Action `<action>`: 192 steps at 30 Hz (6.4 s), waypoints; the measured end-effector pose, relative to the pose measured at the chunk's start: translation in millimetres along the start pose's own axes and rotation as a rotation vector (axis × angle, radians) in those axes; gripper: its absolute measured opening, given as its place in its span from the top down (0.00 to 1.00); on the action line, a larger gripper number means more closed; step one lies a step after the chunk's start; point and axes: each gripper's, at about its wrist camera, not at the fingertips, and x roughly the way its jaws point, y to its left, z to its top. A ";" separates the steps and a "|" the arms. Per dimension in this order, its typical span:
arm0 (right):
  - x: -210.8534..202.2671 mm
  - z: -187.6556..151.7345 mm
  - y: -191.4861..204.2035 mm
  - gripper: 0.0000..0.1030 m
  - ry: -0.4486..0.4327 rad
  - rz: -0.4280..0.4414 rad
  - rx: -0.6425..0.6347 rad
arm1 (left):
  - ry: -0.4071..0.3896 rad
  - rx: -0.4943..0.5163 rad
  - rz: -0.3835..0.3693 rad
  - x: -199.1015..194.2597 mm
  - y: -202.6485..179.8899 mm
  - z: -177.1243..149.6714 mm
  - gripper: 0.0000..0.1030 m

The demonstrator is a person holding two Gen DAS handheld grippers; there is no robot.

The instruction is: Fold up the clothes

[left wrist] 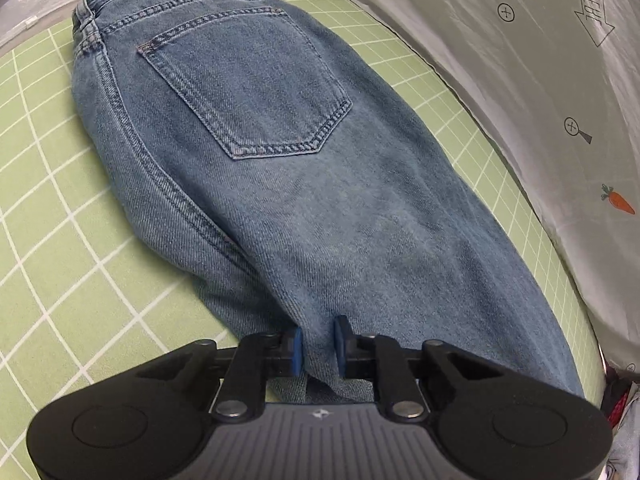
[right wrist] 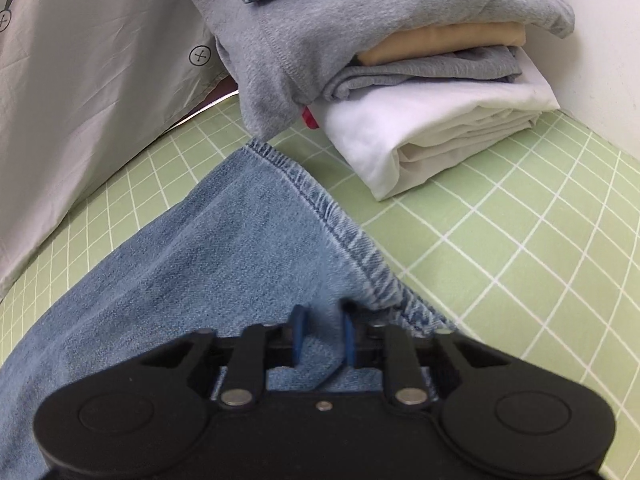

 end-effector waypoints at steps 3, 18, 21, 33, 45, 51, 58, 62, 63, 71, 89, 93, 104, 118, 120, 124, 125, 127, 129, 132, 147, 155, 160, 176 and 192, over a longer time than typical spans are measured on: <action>-14.8 6.7 -4.6 0.96 -0.045 0.034 -0.003 | -0.024 -0.005 -0.035 -7.4 0.1 6.0 0.92; -40.8 -21.6 -39.9 0.90 0.003 -0.127 -0.057 | 0.065 -0.076 -0.004 -22.3 34.1 -16.2 0.84; -48.9 -29.5 -38.1 0.60 -0.034 -0.163 -0.072 | 0.057 -0.100 -0.009 -25.5 37.9 -16.2 0.67; -90.3 -53.4 15.0 0.00 -0.119 0.033 -0.223 | -0.049 -0.020 0.011 -67.8 40.5 -8.5 0.14; -146.7 -137.6 79.7 0.00 -0.093 0.164 -0.249 | -0.061 -0.012 0.017 -90.4 107.1 38.5 0.11; -155.5 -178.8 112.2 0.00 0.002 0.115 -0.254 | -0.061 0.025 0.028 -90.1 135.1 74.5 0.10; -172.8 -205.1 152.9 0.00 0.014 0.054 -0.250 | -0.034 0.028 0.006 -67.3 164.4 126.2 0.08; -178.7 -211.5 166.8 0.00 0.012 0.000 -0.200 | -0.021 0.023 -0.010 -46.2 177.1 158.6 0.07; -180.9 -213.1 169.1 0.00 0.011 -0.011 -0.182 | -0.017 0.021 -0.009 -40.8 180.0 166.0 0.07; -188.5 -217.4 186.3 0.00 0.028 -0.110 -0.111 | -0.024 0.020 -0.088 -11.6 189.2 204.3 0.04; -169.1 -203.1 169.7 0.00 0.032 -0.044 -0.085 | -0.234 0.207 -0.229 -63.7 124.9 202.5 0.76; -161.5 -185.0 145.6 0.00 0.014 0.023 -0.096 | -0.296 0.271 -0.265 -82.9 71.0 166.4 0.77; -129.3 -122.5 42.5 0.00 -0.018 0.052 -0.062 | -0.239 0.554 -0.290 -61.0 -87.0 16.4 0.77; -61.0 -47.0 -37.3 0.00 0.004 0.005 0.031 | -0.020 0.715 -0.049 40.6 -138.7 -89.9 0.61; -58.1 -42.5 -30.5 0.00 -0.013 0.012 -0.005 | -0.015 0.733 -0.048 41.5 -140.3 -91.4 0.54; -57.7 -44.1 -27.3 0.00 -0.036 0.016 0.012 | 0.016 0.766 -0.058 43.1 -150.6 -99.1 0.35; -57.8 -46.7 -28.2 0.00 -0.033 0.020 0.025 | 0.023 0.773 -0.057 43.9 -152.8 -101.0 0.34; -58.3 -52.6 -30.0 0.00 -0.025 0.025 0.038 | 0.033 0.785 -0.059 45.2 -156.0 -101.7 0.26; -59.2 -59.4 -31.8 0.00 -0.017 0.022 0.038 | 0.038 0.806 -0.101 41.0 -159.1 -104.2 0.21; -59.8 -67.1 -37.9 0.00 -0.008 0.012 0.063 | 0.039 0.856 -0.180 31.1 -164.6 -110.4 0.16; -44.5 -49.8 -44.8 0.00 -0.044 -0.022 0.068 | -0.138 0.756 -0.203 -29.9 -160.6 -49.1 0.09; -10.5 -29.1 -43.9 0.00 -0.036 -0.059 -0.008 | -0.103 0.678 0.067 -1.5 -136.4 -26.5 0.09; -4.2 -30.2 -35.5 0.03 -0.030 -0.097 -0.044 | -0.052 0.692 0.128 15.1 -128.1 -35.4 0.08; -72.3 -8.1 15.8 0.84 -0.145 0.114 -0.146 | -0.101 0.599 0.023 -30.2 -113.1 -22.8 0.07; -119.8 -158.1 258.7 0.84 -0.132 0.296 -0.606 | -0.110 0.581 0.035 -59.9 -22.8 46.0 0.07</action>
